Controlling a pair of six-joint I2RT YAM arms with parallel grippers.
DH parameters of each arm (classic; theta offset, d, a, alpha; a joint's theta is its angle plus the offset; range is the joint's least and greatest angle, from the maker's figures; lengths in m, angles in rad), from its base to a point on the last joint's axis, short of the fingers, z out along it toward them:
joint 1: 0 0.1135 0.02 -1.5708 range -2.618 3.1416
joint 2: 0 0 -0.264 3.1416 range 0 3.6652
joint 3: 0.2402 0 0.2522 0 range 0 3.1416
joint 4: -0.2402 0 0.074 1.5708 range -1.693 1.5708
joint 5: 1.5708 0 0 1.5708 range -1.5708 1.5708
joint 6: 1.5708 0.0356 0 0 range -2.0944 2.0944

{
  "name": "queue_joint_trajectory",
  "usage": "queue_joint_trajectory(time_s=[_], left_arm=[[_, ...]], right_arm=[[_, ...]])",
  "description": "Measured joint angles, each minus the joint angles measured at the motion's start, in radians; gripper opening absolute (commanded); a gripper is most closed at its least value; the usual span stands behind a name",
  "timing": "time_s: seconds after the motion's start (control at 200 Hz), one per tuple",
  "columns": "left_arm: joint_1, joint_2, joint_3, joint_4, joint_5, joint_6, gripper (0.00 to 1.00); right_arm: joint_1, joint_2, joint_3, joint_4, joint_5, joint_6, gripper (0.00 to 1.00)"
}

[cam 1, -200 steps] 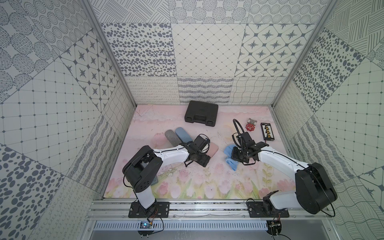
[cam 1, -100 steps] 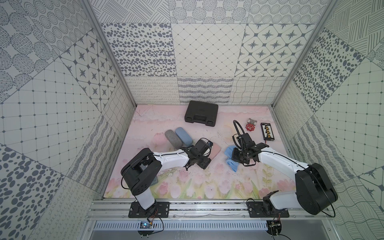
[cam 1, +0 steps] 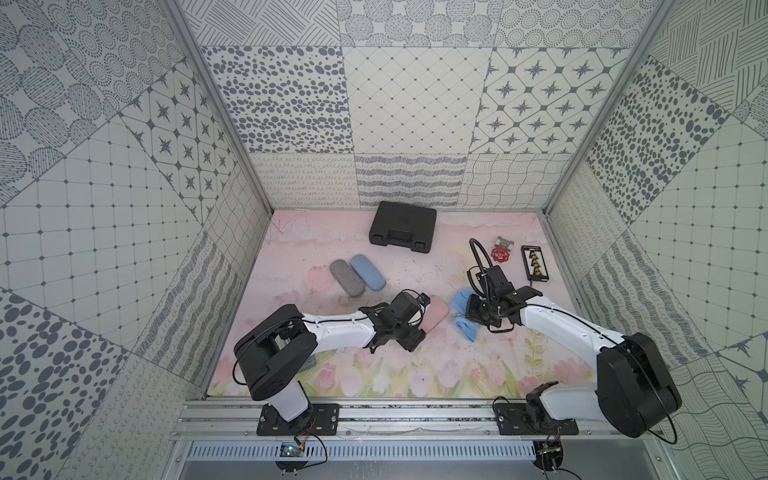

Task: Wipe the eyeglass case
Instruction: Adjust the eyeglass case at the center of the board, then wipe the dirt from the eyeglass case.

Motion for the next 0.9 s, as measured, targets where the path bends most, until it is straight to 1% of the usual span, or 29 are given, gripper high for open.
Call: queue_joint_trajectory(time_s=[0.05,0.13,0.215,0.3,0.375,0.48,0.56,0.615,0.801,0.841,0.901], left_arm=[[0.000,-0.003,-0.005,0.006,-0.002,-0.003,0.73],[-0.002,-0.005,-0.012,0.016,-0.002,-0.009,0.81],[-0.008,-0.008,-0.026,0.012,0.010,-0.014,0.86],[-0.012,-0.018,-0.041,0.000,0.019,-0.022,0.94],[-0.014,-0.030,-0.054,-0.006,0.022,-0.027,0.96],[-0.018,-0.042,-0.069,-0.005,0.022,-0.028,0.91],[-0.020,-0.044,-0.080,0.010,0.019,-0.028,0.85],[-0.020,-0.044,-0.089,0.029,0.015,-0.029,0.78],[-0.027,-0.065,-0.137,0.102,-0.002,-0.032,0.56],[-0.028,-0.073,-0.148,0.111,-0.003,-0.032,0.54],[-0.031,-0.088,-0.167,0.121,-0.003,-0.029,0.52]], right_arm=[[0.000,0.000,0.000,-0.003,0.006,-0.003,0.00],[0.000,0.000,0.000,-0.010,0.017,-0.010,0.00],[0.000,0.000,0.000,-0.020,0.030,-0.019,0.00],[0.000,0.000,0.001,-0.029,0.039,-0.027,0.00],[0.000,0.000,0.003,-0.033,0.045,-0.032,0.00],[0.000,0.000,0.004,-0.035,0.048,-0.035,0.00],[0.010,0.000,0.005,-0.036,0.049,-0.034,0.00],[0.026,0.000,0.008,-0.038,0.056,-0.032,0.00],[0.124,0.000,0.057,-0.051,0.066,-0.010,0.00],[0.150,0.000,0.068,-0.047,0.064,0.006,0.00],[0.197,0.000,0.077,-0.027,0.051,0.037,0.00]])
